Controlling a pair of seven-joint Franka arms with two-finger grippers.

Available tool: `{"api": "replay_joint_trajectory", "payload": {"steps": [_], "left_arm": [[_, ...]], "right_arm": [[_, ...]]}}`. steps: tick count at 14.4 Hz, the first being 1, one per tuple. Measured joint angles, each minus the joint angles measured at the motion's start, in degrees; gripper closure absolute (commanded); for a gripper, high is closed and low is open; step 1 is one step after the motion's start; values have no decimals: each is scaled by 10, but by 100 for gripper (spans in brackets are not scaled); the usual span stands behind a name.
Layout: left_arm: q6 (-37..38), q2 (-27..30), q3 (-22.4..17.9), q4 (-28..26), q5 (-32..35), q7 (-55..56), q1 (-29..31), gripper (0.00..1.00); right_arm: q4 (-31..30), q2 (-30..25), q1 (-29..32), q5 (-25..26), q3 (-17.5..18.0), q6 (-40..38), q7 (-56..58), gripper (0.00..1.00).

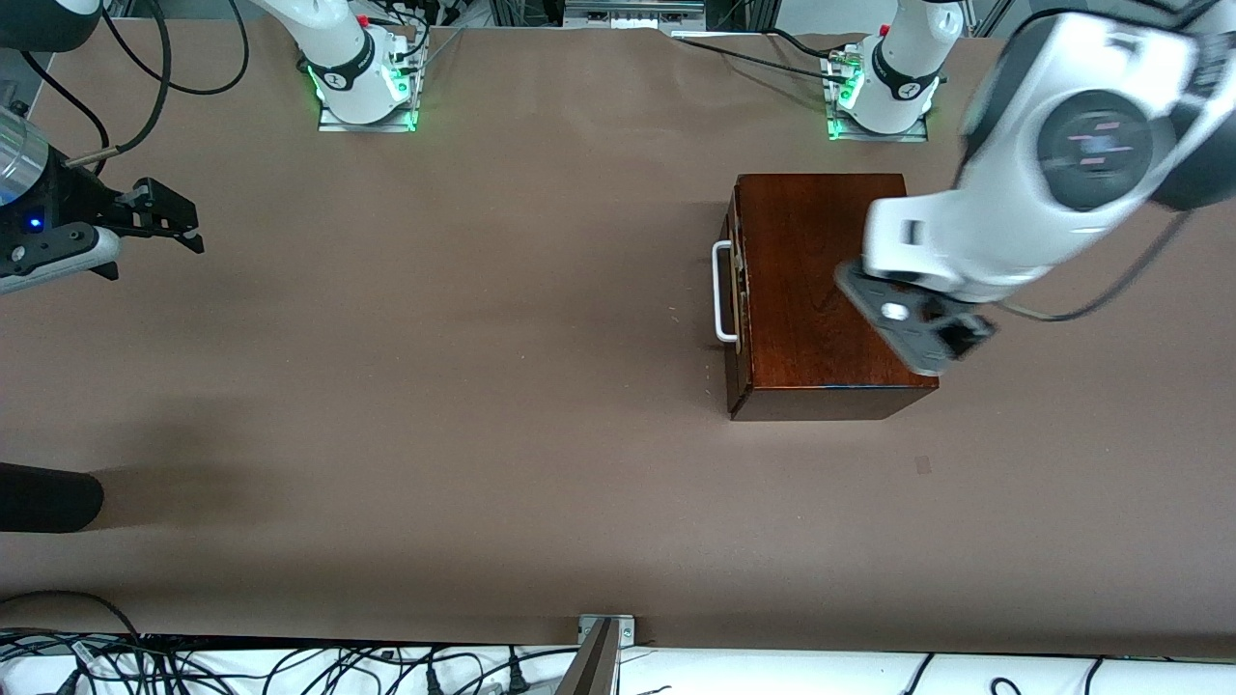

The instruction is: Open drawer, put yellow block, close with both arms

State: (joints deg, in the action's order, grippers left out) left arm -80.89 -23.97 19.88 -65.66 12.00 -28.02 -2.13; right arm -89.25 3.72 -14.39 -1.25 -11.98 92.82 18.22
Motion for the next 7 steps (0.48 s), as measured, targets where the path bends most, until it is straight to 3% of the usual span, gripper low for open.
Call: {"api": "replay_joint_trajectory", "payload": {"steps": [3, 7], "left_arm": [[-20, 51, -73, -33, -51, 97, 7, 0], [-107, 160, -161, -169, -110, 174, 16, 0]], "right_arm": [[1, 0, -1, 0, 1, 0, 0, 0], [1, 0, -1, 0, 1, 0, 0, 0]]}}
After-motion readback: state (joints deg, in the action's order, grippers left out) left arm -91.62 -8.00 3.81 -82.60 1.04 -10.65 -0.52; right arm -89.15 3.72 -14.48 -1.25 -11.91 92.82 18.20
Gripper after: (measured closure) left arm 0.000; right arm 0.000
